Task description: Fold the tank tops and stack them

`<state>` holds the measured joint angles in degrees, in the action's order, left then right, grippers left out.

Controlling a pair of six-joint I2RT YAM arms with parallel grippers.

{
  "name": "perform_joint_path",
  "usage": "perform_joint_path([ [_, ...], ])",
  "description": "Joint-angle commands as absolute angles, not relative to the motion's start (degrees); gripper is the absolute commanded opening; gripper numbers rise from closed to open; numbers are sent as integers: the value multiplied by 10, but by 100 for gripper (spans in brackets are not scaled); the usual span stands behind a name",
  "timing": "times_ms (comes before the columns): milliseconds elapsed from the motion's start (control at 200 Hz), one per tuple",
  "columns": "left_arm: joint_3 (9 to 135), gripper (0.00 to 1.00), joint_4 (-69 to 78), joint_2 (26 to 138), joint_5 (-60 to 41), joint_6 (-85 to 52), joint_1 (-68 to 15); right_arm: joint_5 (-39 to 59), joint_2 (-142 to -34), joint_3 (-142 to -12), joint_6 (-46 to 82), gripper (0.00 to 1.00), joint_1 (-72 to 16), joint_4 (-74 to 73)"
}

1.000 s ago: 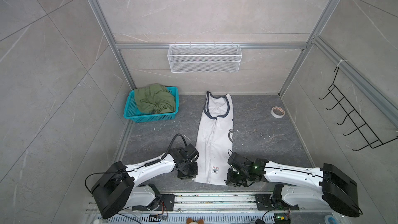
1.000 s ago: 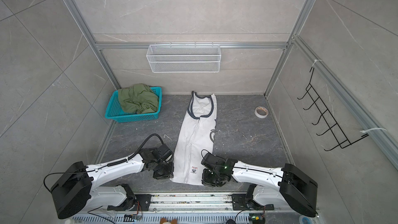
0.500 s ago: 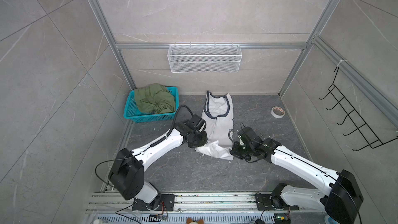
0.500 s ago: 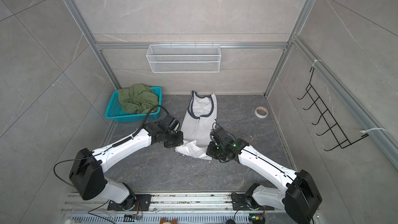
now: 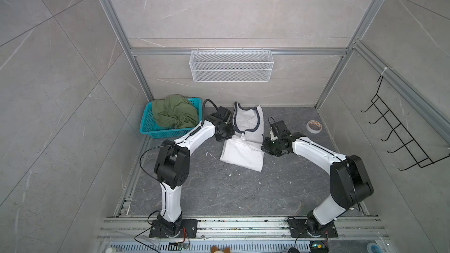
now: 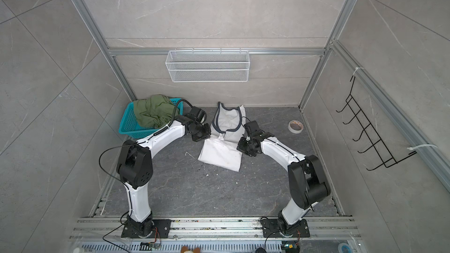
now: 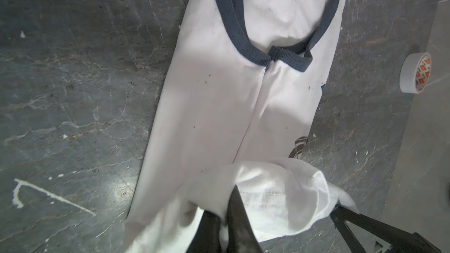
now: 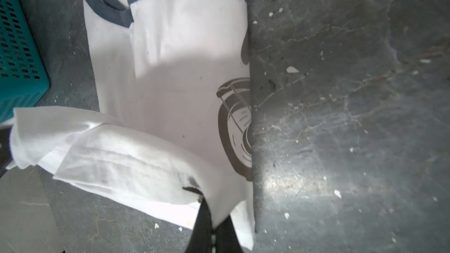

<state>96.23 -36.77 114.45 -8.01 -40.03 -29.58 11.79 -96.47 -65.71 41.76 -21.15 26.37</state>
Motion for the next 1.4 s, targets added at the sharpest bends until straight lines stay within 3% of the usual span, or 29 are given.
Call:
perform_joint_path([
  [0, 1013, 11, -367, 1179, -91, -379, -282, 139, -997, -692, 394, 0, -196, 243],
  [185, 1078, 14, -386, 1238, -94, -377, -268, 158, -1057, -740, 393, 0, -183, 235],
  [240, 1097, 19, -388, 1255, -96, -375, -266, 158, -1072, -751, 393, 0, -182, 235],
  [419, 1197, 46, -432, 1329, -114, -360, -259, 131, -1099, -775, 397, 30, -174, 250],
  [519, 1205, 61, -438, 1318, -99, -346, -257, 107, -1077, -769, 391, 39, -173, 263],
  [649, 1141, 72, -425, 1249, -67, -329, -258, 82, -1022, -733, 380, 45, -173, 275],
  [853, 890, 73, -351, 1072, -46, -351, -260, 135, -928, -622, 382, 47, -191, 262],
  [1013, 738, 74, -300, 984, -88, -362, -261, 173, -864, -519, 418, 47, -229, 222],
  [1188, 666, 78, -242, 983, -138, -369, -259, 209, -848, -437, 456, 49, -238, 125],
  [1392, 650, 79, -176, 1026, -184, -382, -252, 222, -877, -426, 478, 50, -239, 55],
])
